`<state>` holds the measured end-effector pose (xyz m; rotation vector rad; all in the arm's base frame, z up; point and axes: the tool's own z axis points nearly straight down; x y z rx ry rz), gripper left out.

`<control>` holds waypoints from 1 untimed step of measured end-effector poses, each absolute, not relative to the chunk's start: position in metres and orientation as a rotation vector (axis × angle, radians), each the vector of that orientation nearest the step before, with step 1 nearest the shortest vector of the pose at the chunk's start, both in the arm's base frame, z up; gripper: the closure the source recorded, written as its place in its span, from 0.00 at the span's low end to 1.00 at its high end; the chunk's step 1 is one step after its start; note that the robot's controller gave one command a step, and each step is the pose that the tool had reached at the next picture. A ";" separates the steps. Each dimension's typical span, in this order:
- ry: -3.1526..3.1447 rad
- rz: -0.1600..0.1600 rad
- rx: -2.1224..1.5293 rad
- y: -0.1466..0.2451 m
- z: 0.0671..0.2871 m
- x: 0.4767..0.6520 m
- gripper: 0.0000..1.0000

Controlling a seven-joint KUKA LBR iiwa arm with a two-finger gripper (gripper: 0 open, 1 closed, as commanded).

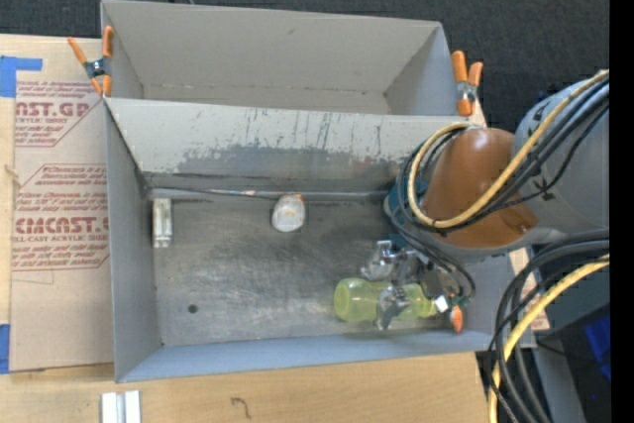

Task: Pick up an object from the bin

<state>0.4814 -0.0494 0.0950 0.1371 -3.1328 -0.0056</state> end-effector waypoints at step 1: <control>-3.140 -0.002 0.137 -0.050 0.112 0.484 1.00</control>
Offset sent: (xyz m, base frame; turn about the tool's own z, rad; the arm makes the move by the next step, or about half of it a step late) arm 0.0001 0.0002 0.0592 0.0000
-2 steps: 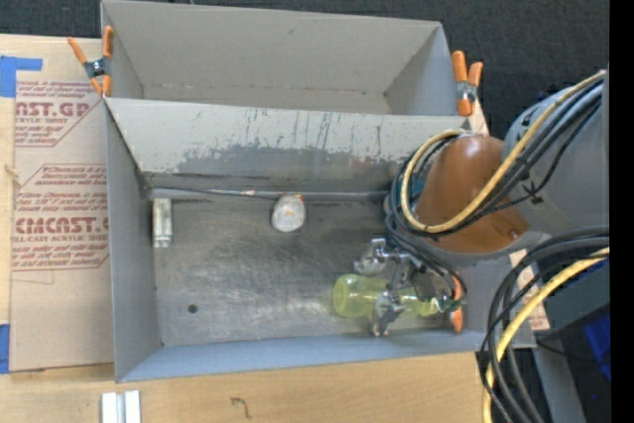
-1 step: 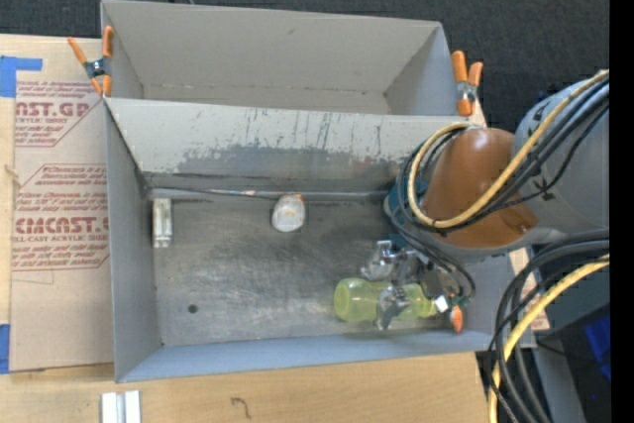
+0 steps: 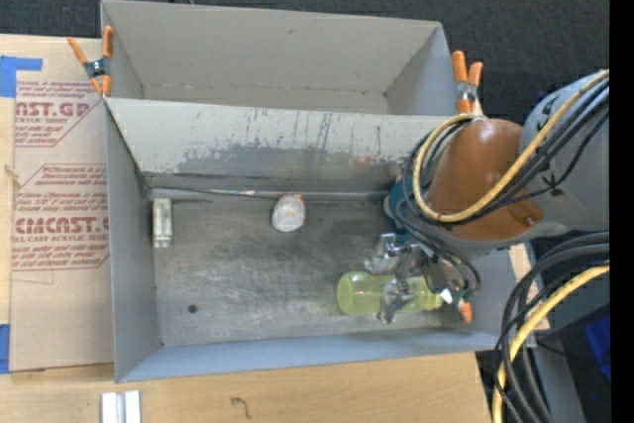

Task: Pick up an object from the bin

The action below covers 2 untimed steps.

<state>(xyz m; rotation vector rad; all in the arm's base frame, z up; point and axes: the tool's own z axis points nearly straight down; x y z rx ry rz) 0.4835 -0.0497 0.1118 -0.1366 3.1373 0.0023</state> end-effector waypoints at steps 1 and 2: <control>3.138 0.002 -0.137 -0.049 0.120 0.483 1.00; 3.140 0.002 -0.137 -0.049 0.132 0.483 1.00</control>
Offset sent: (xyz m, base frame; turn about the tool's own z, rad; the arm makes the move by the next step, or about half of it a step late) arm -0.0001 0.0002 0.0188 0.0000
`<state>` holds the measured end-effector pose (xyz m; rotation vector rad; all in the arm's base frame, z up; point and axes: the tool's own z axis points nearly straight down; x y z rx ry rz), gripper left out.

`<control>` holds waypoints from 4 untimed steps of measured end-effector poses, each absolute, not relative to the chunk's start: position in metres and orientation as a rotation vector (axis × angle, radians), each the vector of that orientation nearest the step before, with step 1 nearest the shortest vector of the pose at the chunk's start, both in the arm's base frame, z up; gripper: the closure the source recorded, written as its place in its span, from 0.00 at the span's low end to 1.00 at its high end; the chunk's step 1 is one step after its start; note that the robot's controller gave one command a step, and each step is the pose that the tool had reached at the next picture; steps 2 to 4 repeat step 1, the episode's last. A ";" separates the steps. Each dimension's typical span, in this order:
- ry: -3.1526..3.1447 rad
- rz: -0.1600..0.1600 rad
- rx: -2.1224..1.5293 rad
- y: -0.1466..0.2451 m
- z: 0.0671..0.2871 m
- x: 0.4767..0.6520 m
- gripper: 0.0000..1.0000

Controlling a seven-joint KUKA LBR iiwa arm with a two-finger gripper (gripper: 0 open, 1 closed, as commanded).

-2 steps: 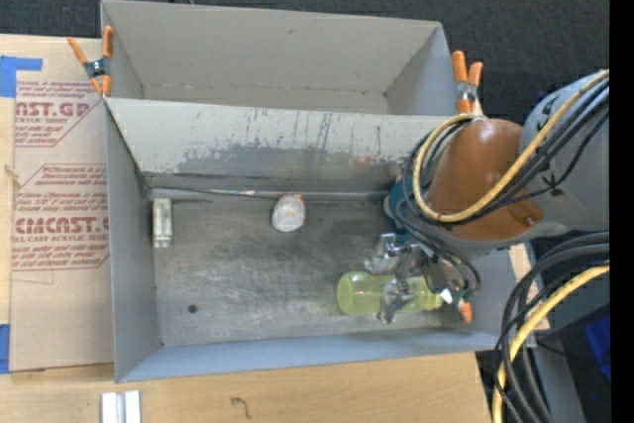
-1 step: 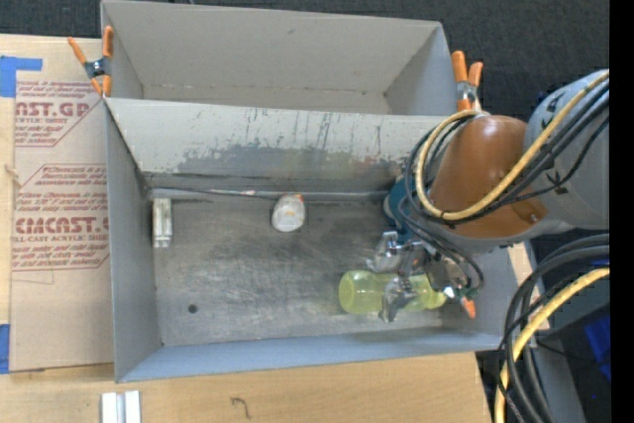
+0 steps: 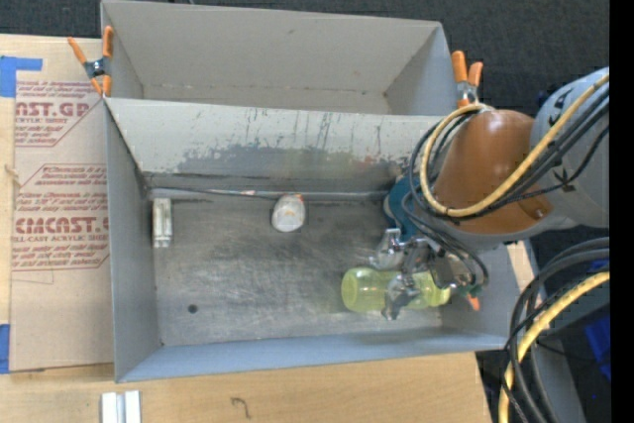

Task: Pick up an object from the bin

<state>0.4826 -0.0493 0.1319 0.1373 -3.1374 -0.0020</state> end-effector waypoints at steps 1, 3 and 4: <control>-3.141 -0.001 0.137 -0.049 0.140 0.484 1.00; -3.141 -0.001 0.137 -0.049 0.140 0.484 1.00; -3.141 -0.001 0.137 -0.049 0.140 0.484 1.00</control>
Offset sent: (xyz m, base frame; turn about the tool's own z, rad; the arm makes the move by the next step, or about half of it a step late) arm -0.0002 -0.0001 0.0248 0.0000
